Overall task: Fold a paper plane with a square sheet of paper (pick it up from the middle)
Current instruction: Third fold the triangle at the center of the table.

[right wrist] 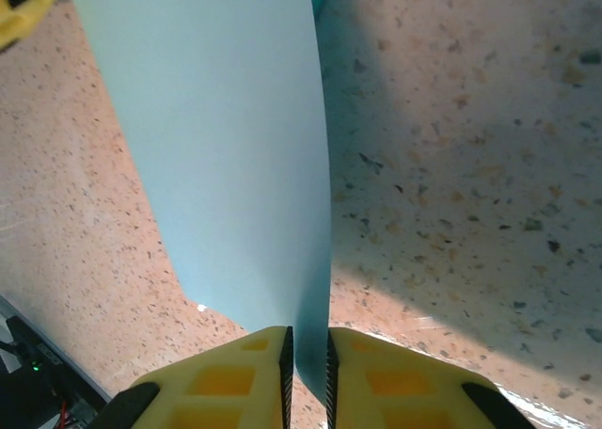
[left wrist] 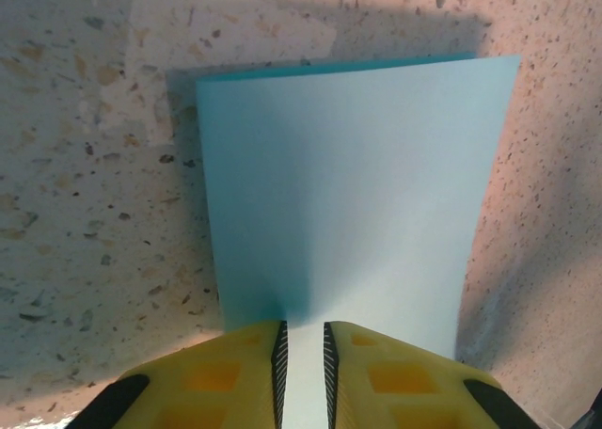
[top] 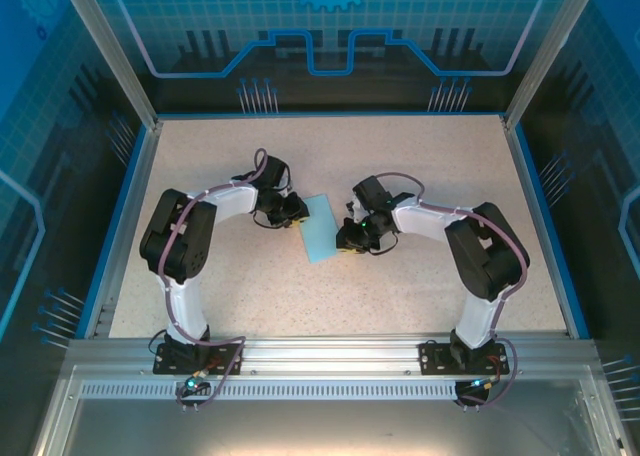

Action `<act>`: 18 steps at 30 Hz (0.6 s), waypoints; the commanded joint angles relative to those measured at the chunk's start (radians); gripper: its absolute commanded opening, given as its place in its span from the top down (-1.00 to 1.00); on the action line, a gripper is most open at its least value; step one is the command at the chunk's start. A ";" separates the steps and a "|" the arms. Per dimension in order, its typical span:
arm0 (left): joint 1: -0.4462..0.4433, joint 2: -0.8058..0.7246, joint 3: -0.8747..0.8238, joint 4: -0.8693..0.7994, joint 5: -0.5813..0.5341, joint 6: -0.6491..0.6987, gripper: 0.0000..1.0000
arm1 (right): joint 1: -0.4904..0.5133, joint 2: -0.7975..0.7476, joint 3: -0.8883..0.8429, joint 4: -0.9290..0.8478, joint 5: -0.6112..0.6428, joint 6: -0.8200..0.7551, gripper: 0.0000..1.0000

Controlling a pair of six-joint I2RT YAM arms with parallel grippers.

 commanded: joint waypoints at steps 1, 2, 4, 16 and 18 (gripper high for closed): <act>-0.006 0.029 -0.007 -0.003 -0.005 0.015 0.57 | 0.005 -0.037 -0.010 0.019 -0.019 0.018 0.61; -0.006 0.029 -0.008 -0.004 -0.006 0.014 0.58 | 0.005 -0.038 -0.010 0.019 -0.014 0.021 0.61; -0.006 0.030 -0.009 -0.006 -0.011 0.015 0.58 | 0.007 -0.039 -0.014 0.023 -0.007 0.027 0.61; -0.013 0.043 -0.008 -0.011 -0.016 0.021 0.62 | 0.059 -0.009 0.035 0.084 -0.031 0.063 0.82; -0.013 0.046 -0.008 -0.011 -0.017 0.021 0.62 | 0.071 0.014 0.054 0.122 -0.042 0.075 0.82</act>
